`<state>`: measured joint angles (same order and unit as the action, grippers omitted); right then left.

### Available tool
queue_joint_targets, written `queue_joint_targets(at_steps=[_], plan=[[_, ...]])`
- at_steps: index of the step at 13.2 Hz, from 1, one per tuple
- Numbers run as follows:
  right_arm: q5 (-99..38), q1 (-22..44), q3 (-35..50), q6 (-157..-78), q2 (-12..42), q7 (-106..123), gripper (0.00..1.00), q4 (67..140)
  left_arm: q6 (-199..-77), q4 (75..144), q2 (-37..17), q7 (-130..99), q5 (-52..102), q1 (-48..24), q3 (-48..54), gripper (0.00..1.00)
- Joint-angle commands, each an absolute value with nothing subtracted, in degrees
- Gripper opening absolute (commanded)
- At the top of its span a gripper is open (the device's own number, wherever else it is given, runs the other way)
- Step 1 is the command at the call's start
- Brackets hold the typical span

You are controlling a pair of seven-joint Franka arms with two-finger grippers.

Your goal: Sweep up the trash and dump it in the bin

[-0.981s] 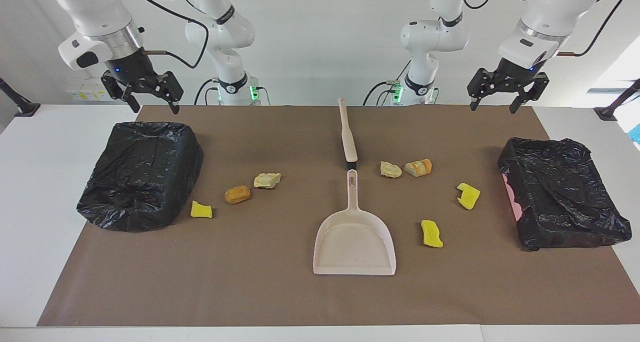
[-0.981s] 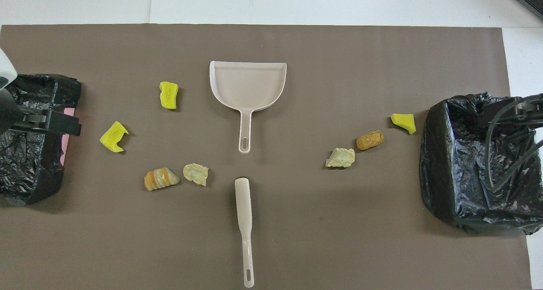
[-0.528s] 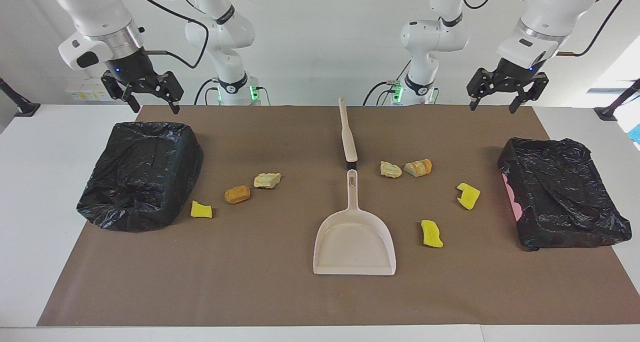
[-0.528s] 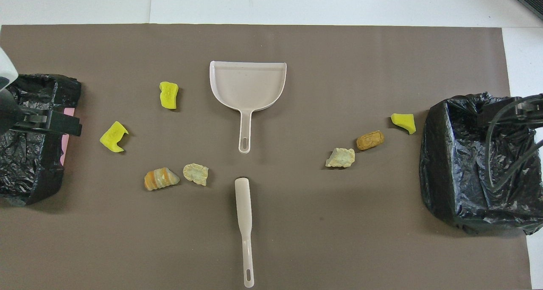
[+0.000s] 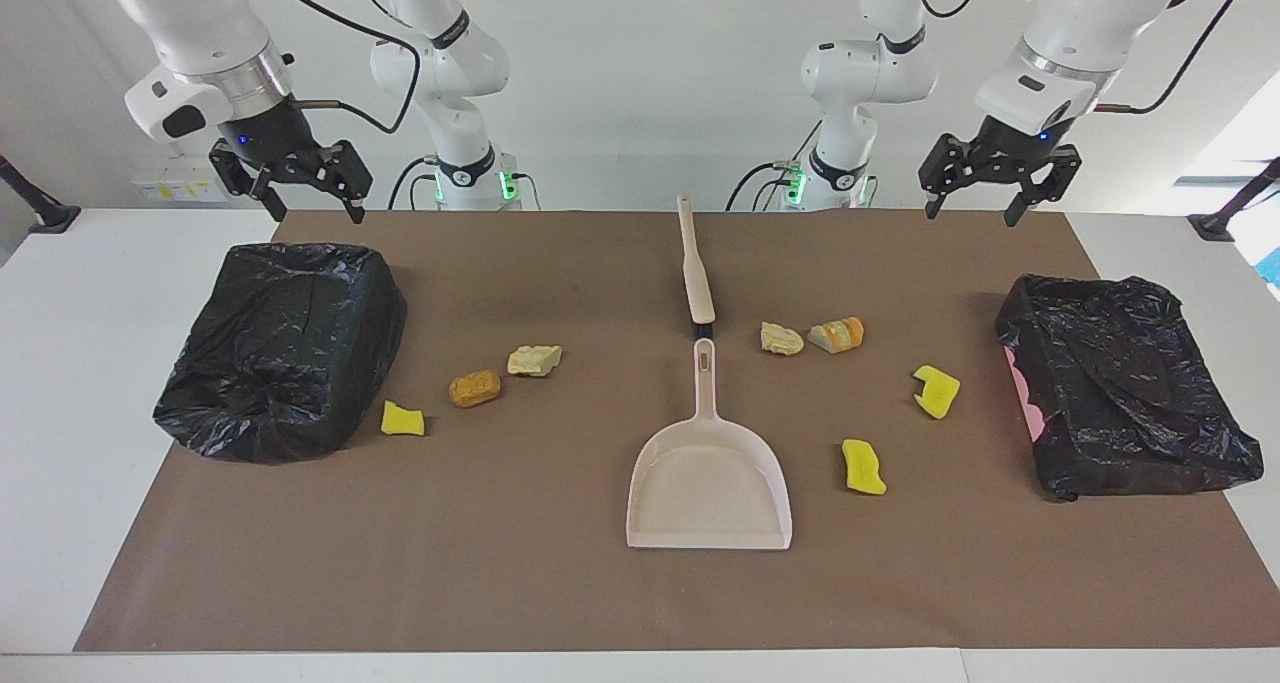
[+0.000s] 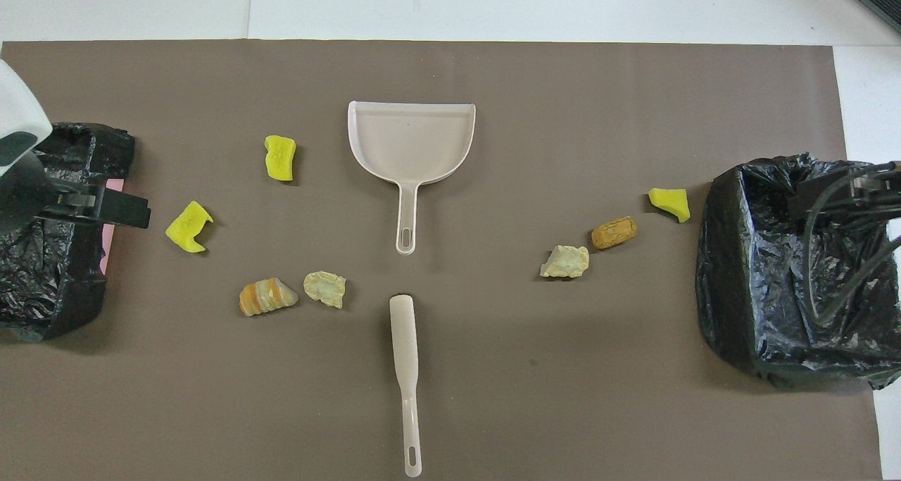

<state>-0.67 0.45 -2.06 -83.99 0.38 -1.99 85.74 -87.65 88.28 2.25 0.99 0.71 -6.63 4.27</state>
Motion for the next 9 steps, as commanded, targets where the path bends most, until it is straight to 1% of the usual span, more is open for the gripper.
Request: queue_joint_targets(at_steps=[1,4,7,9], plan=[[-1.1,0.2,-1.8,-82.7,-0.6,-1.6,1.00,86.2,-87.7,91.4,4.7,0.5,0.5,-7.3,6.2,1.00],[-1.2,0.4,-1.8,-82.4,-0.6,-1.7,1.00,86.3,-87.8,95.6,7.9,-4.7,1.6,-7.3,10.3,1.00],[-1.1,0.5,-1.7,-82.5,-0.6,-1.7,1.00,86.3,-90.1,102.5,12.2,-10.2,3.8,-7.3,14.5,1.00],[-1.1,0.4,-0.9,-83.0,-0.1,-1.8,1.00,86.2,-92.3,106.9,14.1,-14.0,5.9,-7.6,17.4,1.00]])
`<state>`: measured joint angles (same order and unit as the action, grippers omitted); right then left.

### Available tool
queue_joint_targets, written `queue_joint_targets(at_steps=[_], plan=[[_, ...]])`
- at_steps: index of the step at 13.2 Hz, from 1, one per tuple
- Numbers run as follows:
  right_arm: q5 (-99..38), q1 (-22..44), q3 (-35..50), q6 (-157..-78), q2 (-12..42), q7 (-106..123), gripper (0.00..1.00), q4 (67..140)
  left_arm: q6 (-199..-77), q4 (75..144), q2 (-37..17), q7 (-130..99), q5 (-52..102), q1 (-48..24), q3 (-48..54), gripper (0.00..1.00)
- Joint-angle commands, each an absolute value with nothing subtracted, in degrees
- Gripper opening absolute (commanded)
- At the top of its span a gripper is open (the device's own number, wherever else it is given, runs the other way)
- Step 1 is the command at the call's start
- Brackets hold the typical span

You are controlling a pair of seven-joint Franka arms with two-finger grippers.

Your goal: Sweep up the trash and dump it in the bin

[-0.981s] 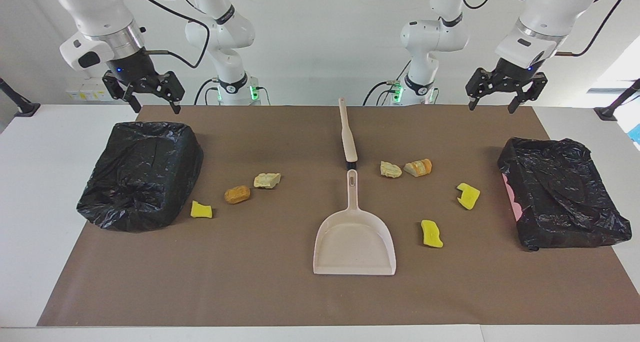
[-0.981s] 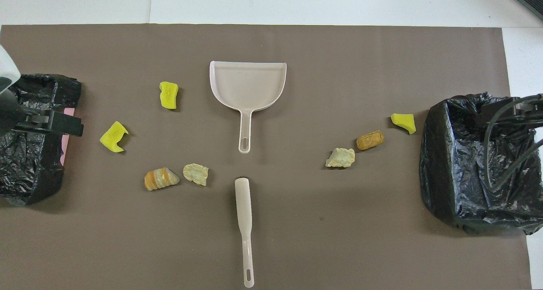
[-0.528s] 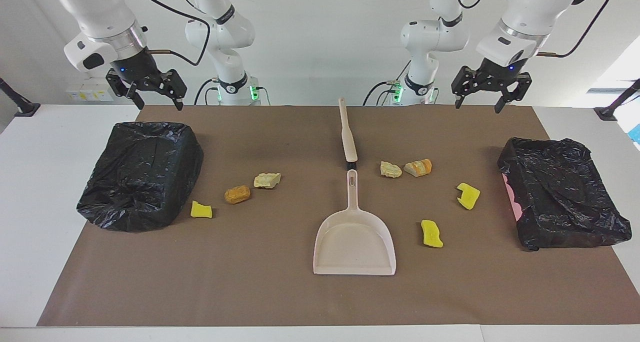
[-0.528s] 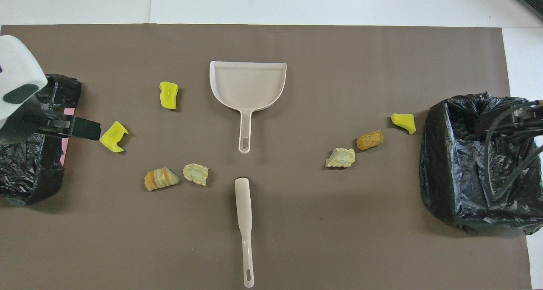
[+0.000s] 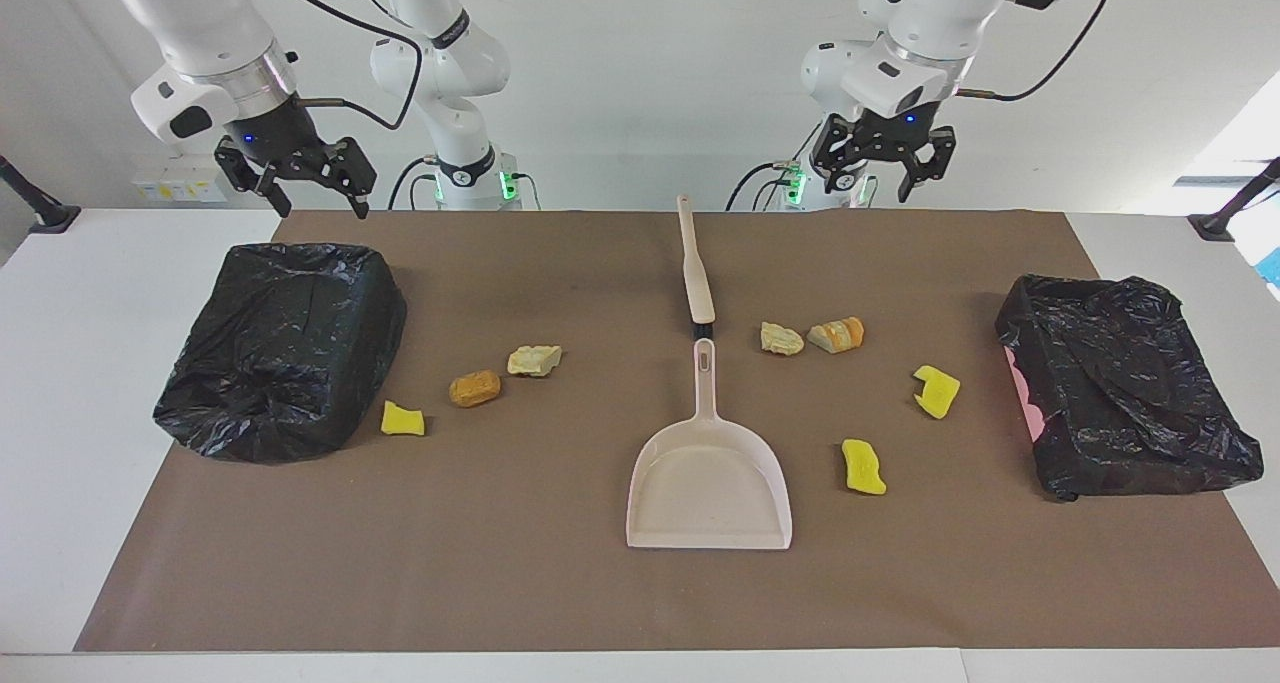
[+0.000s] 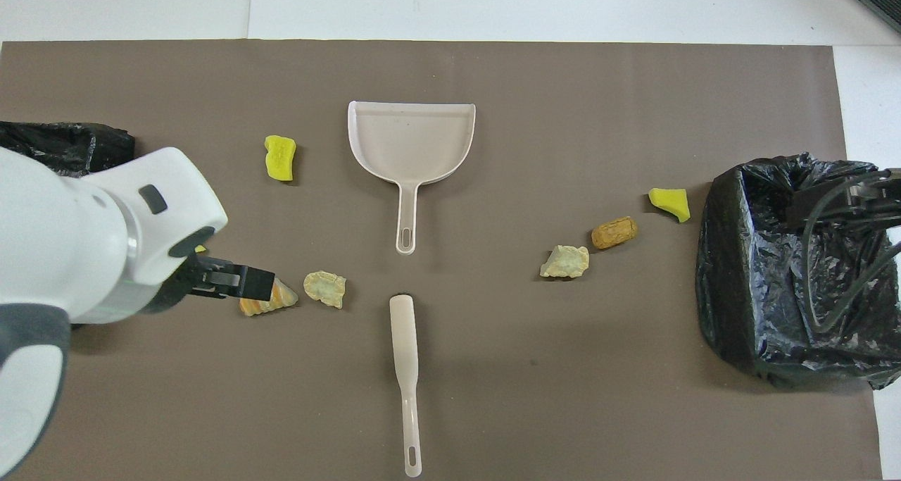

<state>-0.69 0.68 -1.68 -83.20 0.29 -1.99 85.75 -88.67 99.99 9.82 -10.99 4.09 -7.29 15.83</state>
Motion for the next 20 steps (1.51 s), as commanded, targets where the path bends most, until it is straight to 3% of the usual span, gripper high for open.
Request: queue_joint_targets(at_steps=[1,6,11,20], plan=[[-1.1,0.5,-0.7,-83.1,0.3,-1.8,1.00,86.0,-93.5,109.1,14.6,-16.1,6.7,-7.6,19.1,1.00],[-0.8,0.4,1.8,-83.7,3.6,-2.3,1.00,84.6,-102.3,119.1,17.0,-24.8,11.2,-7.8,26.9,1.00],[-2.0,0.5,3.9,-84.0,10.2,-5.3,1.00,79.6,-106.1,125.8,17.7,-27.9,13.5,-8.4,32.2,1.00],[-1.8,15.2,3.9,-94.2,19.2,-24.4,1.00,77.4,-119.3,138.5,17.2,-33.0,18.2,-8.8,43.8,1.00]])
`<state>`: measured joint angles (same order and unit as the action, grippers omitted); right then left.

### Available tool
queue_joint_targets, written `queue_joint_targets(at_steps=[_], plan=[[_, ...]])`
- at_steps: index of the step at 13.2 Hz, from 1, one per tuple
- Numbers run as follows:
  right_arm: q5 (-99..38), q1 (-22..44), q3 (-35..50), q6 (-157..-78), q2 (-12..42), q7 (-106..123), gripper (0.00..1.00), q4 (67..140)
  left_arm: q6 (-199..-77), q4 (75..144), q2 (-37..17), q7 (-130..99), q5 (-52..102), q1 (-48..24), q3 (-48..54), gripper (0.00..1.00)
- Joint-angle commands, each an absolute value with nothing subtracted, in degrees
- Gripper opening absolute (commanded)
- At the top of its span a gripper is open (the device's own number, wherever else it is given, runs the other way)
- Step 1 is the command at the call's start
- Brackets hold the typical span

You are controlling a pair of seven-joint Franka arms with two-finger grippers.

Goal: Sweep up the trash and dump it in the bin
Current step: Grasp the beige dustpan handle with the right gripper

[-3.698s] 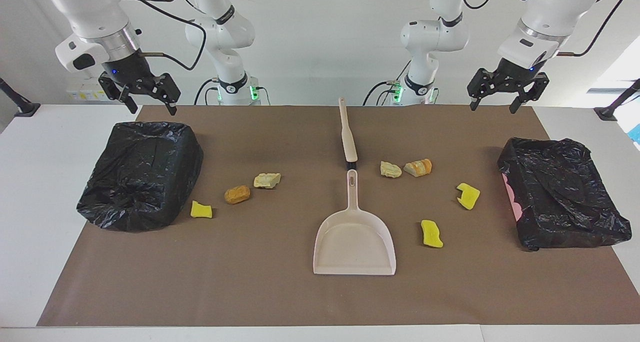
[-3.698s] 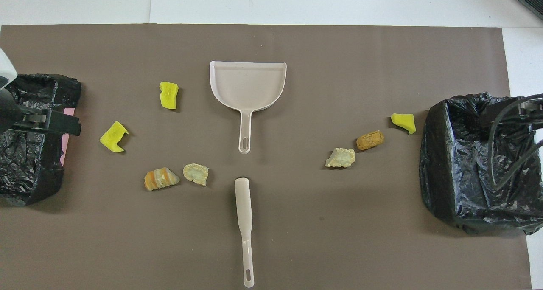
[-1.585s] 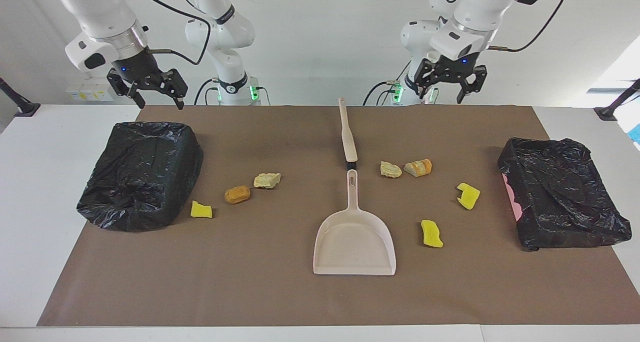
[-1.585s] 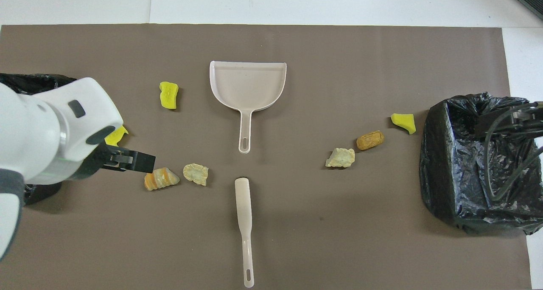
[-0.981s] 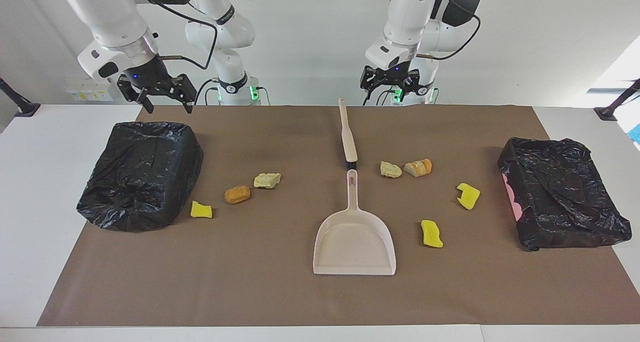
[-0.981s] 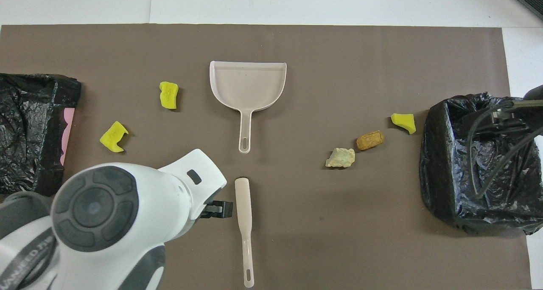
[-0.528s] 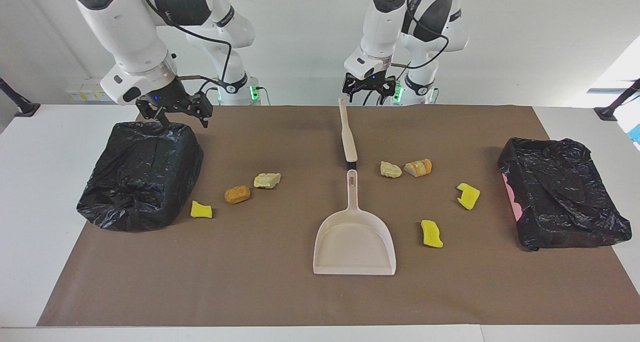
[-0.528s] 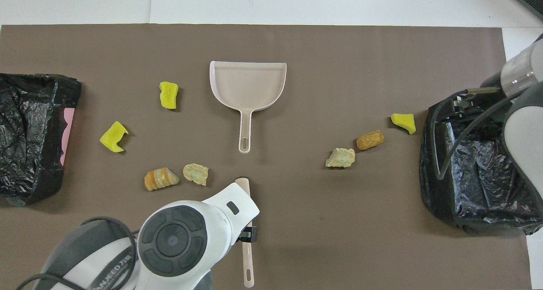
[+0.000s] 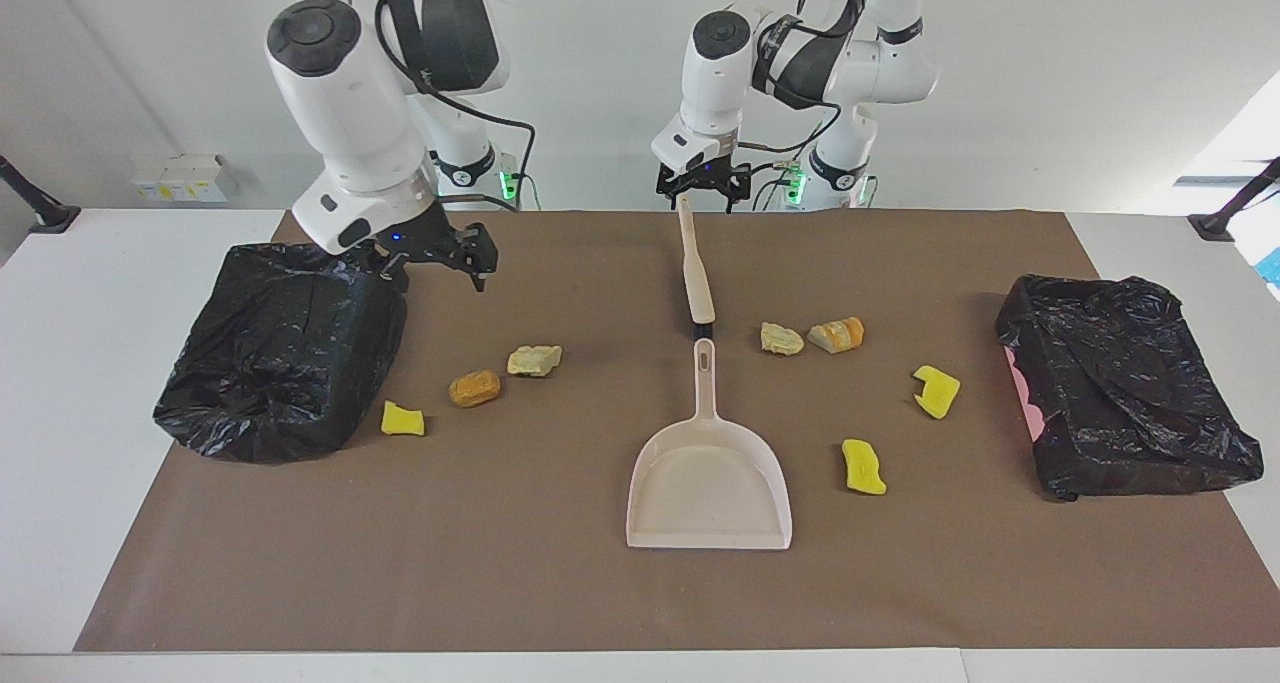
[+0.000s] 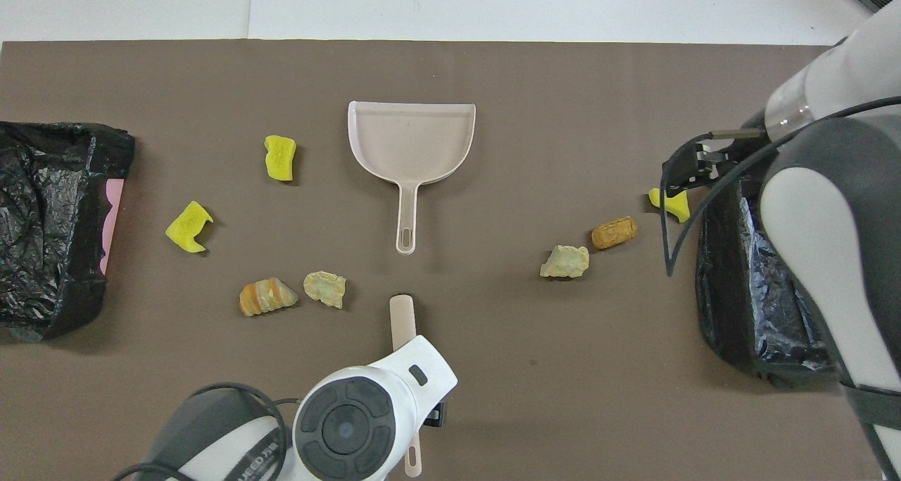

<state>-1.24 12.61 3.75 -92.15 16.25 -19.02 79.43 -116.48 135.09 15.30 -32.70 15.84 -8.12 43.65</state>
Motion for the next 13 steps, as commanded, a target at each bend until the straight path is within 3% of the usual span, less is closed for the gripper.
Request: queue_joint_targets(at_steps=[1,7,9,13], plan=[[-2.0,16.7,3.9,-96.5,20.1,-27.1,1.00,77.4,-120.7,139.6,17.1,-33.0,19.1,-9.3,44.1,1.00],[-4.6,20.7,4.3,-106.9,26.8,-36.2,1.00,75.7,-124.6,142.0,14.1,-32.8,20.5,-9.6,44.2,0.82],[-5.1,23.3,4.2,-107.7,31.3,-40.2,1.00,71.2,-124.5,142.2,14.1,-32.3,20.5,-9.5,44.2,0.64],[-1.4,27.4,3.6,-113.9,37.2,-45.9,1.00,70.9,-124.6,142.5,14.1,-32.2,22.2,-9.7,44.2,0.62]])
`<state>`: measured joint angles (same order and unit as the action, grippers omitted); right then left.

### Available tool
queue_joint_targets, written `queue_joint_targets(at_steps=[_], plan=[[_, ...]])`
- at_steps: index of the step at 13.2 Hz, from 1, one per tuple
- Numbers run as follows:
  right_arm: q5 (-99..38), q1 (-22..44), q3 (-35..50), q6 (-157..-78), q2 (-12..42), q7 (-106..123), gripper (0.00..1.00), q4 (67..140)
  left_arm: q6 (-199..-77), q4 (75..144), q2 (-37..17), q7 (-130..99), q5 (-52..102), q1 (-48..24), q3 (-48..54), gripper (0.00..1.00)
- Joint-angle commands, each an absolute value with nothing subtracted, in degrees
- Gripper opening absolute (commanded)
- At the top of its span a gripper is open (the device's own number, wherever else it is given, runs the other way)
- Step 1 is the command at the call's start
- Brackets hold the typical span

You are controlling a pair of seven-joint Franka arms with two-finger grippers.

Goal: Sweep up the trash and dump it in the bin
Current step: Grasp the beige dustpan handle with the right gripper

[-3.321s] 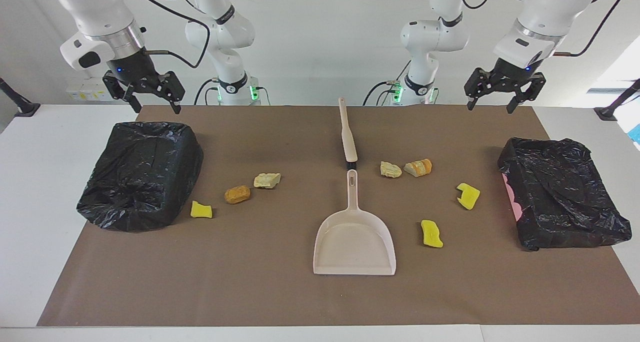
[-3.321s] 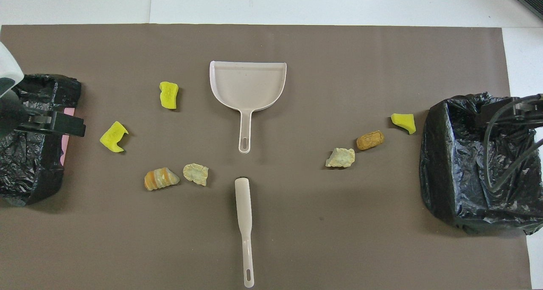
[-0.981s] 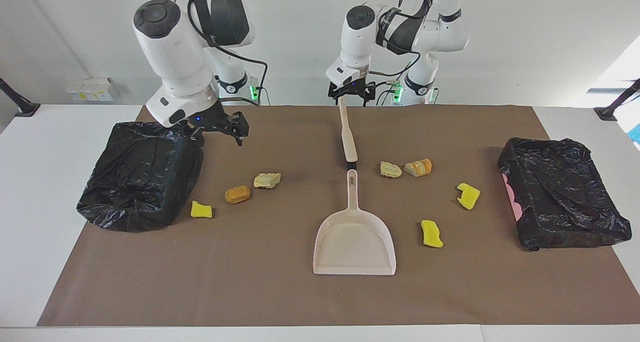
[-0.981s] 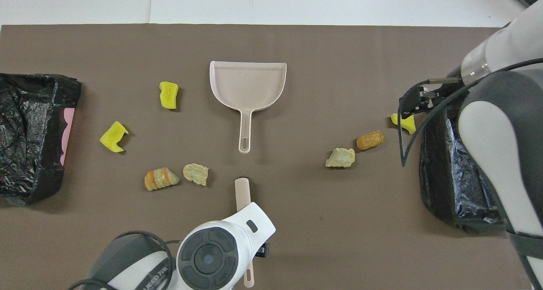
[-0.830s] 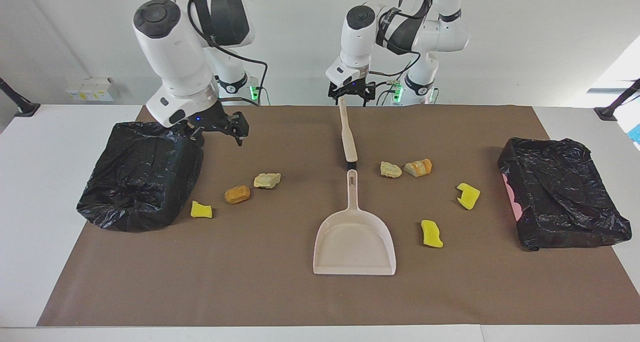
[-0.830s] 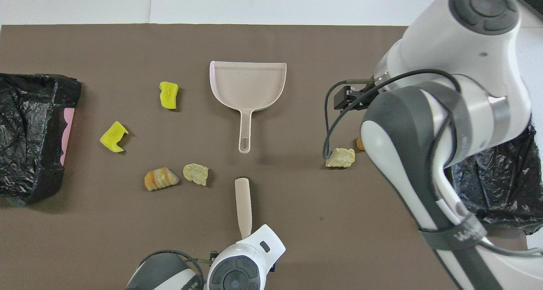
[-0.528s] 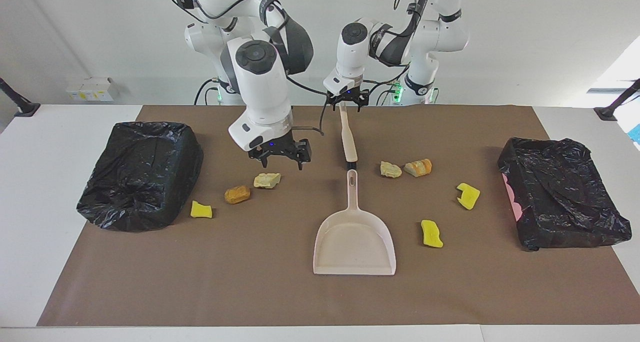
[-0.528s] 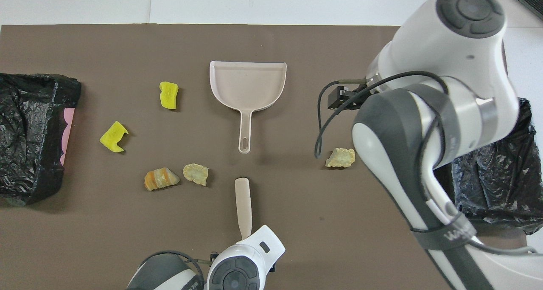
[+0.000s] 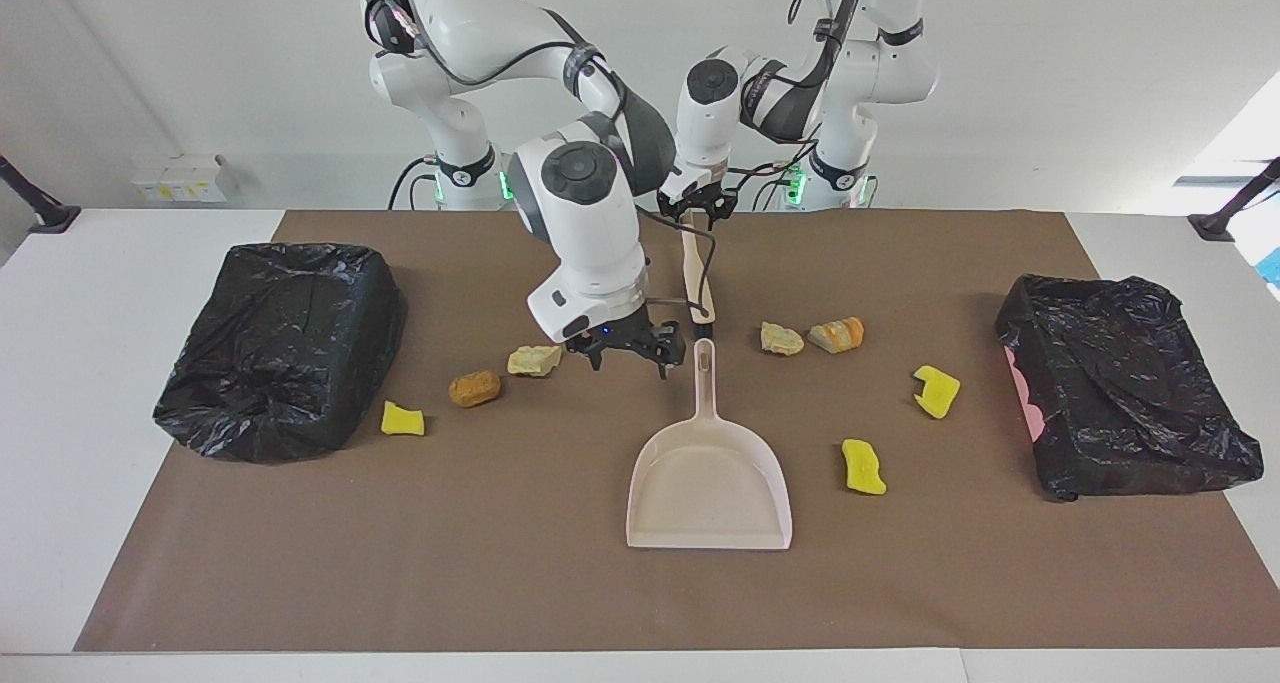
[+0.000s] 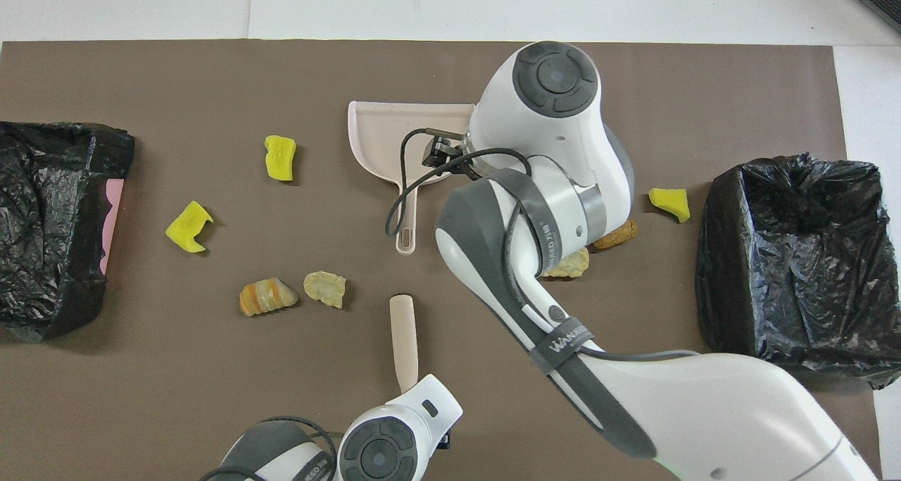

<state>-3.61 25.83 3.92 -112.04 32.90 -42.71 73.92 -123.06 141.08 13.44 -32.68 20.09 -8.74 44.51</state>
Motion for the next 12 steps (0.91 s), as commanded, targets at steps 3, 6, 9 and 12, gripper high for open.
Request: queue_joint_targets(at_steps=[3,6,9,12], plan=[[3.1,30.6,3.6,-117.0,40.3,-51.3,1.00,70.7,-124.5,142.6,14.1,-31.8,22.3,-9.7,44.2,0.47],[4.1,31.4,4.0,-117.2,40.1,-54.1,1.00,70.8,-124.1,142.7,14.1,-31.6,23.0,-9.7,44.2,0.16],[3.0,30.7,4.2,-120.7,39.7,-53.5,1.00,72.4,-123.6,142.6,14.0,-29.7,23.0,-9.6,44.1,0.00],[3.2,31.6,4.2,-123.0,38.2,-53.5,1.00,75.9,-119.3,141.1,14.3,-29.5,23.0,-9.5,43.7,0.00]])
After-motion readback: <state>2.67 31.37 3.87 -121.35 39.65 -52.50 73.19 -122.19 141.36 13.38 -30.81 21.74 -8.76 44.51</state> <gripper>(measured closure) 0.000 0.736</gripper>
